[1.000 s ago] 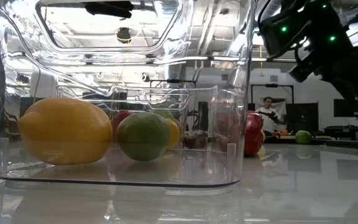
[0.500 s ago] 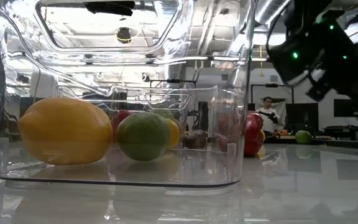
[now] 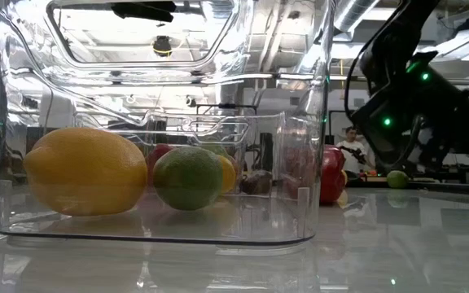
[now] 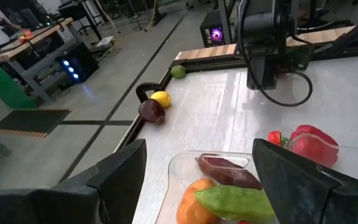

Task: Sort produce into baskets
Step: Put the right tomato into the bottom transparent bin, then put the red bell pepper into the top transparent bin

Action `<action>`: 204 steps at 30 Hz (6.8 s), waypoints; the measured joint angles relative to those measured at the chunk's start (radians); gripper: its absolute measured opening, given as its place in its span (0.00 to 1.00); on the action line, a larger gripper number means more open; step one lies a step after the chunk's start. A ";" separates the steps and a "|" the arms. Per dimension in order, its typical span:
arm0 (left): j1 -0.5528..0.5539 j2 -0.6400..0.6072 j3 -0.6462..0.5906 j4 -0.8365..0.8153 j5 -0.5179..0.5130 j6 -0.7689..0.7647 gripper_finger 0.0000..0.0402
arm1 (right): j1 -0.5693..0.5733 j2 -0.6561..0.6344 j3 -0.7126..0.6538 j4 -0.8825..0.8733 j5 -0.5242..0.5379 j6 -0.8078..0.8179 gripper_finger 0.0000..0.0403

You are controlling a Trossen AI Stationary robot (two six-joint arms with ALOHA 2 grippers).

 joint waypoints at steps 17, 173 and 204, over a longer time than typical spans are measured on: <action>-0.010 -0.001 0.000 0.078 -0.004 0.062 0.70 | 0.003 -0.084 0.224 -0.045 0.090 -0.033 0.78; -0.080 -0.002 0.000 0.240 0.042 0.106 0.70 | 0.317 -0.283 0.120 1.679 0.543 -0.632 0.70; -0.080 -0.002 0.000 0.228 0.041 0.117 0.70 | -0.300 -0.364 0.130 0.627 0.590 -0.307 0.97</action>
